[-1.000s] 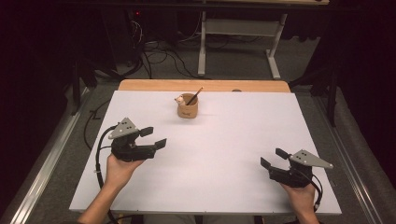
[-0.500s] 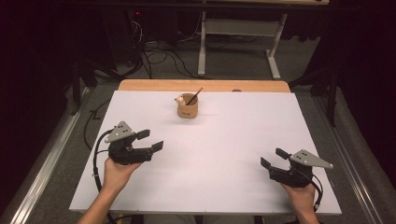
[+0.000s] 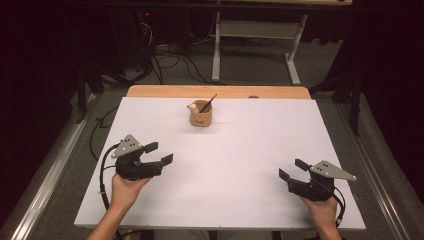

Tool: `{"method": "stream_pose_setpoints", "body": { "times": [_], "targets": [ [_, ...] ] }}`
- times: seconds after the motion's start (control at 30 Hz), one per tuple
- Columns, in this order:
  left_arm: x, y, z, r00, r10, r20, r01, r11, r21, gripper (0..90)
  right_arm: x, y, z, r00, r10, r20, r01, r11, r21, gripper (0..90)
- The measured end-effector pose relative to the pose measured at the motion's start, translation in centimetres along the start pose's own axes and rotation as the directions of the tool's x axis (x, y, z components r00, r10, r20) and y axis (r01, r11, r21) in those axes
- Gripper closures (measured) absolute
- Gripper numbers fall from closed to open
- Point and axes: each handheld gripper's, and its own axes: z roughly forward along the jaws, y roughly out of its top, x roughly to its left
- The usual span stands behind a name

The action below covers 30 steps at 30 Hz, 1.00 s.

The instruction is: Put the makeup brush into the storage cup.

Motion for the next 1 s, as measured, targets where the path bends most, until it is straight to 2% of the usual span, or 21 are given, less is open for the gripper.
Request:
{"method": "stream_pose_setpoints", "body": {
  "times": [1.0],
  "targets": [
    [0.3,-1.8,-0.1,0.9988,-0.033,-0.036,0.032,0.9991,-0.029,26.6,0.1,0.0,-0.1,1.0,0.005,0.0,-0.005,1.0,-0.001,29.2]
  ]
}}
